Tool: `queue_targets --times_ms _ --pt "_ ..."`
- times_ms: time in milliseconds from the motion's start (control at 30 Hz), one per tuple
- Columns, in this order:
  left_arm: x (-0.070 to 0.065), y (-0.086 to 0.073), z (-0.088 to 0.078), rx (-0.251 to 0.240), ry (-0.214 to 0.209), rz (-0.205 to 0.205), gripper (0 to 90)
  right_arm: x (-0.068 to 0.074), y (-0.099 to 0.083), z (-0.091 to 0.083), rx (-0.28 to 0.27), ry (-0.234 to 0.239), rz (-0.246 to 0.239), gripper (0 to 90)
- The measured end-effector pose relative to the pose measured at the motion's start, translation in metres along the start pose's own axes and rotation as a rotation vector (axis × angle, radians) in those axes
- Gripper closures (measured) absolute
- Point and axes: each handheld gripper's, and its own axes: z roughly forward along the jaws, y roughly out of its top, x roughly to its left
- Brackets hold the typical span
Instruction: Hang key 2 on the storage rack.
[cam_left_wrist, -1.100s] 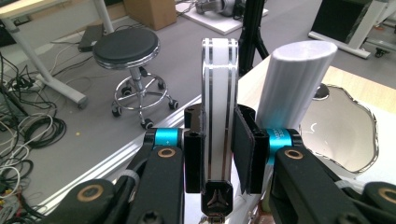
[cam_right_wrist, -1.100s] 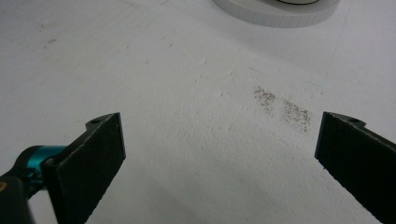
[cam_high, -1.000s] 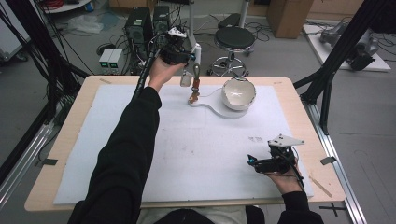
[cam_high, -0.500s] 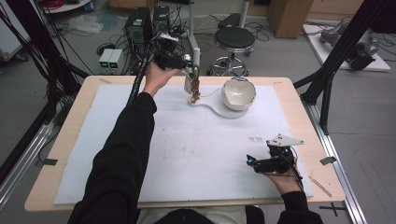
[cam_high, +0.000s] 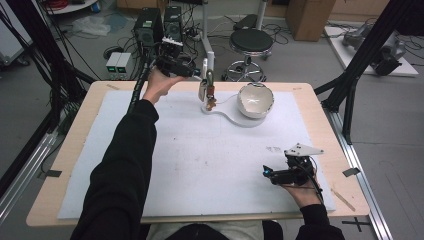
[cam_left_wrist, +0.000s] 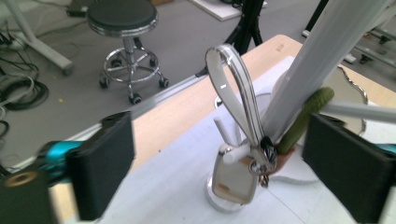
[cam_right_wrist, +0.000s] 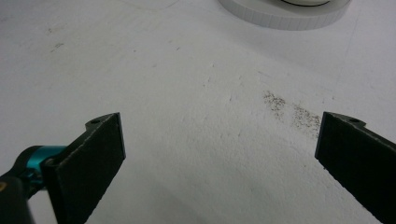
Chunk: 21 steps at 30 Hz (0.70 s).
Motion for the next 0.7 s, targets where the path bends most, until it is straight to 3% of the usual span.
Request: queue_targets --times_ms 33,100,267,367,700 --pt "0.002 -0.003 -0.002 0.023 -0.034 0.001 1.7 -0.001 0.000 0.000 -0.003 -0.001 -0.003 0.6" --pt "0.003 -0.005 -0.004 0.033 -0.051 0.006 1.6 -0.001 0.000 0.000 -0.004 0.000 0.004 0.7" --pt "0.006 -0.014 -0.014 0.029 -0.034 0.006 1.7 -0.002 0.001 0.001 -0.005 0.000 0.007 0.6" --pt "0.006 -0.020 -0.023 0.005 -0.069 0.011 1.7 -0.002 0.001 0.004 -0.003 0.004 0.006 0.7" --pt "0.002 -0.039 -0.040 -0.003 -0.067 0.030 1.7 0.000 0.005 0.007 -0.010 0.008 0.000 0.7"
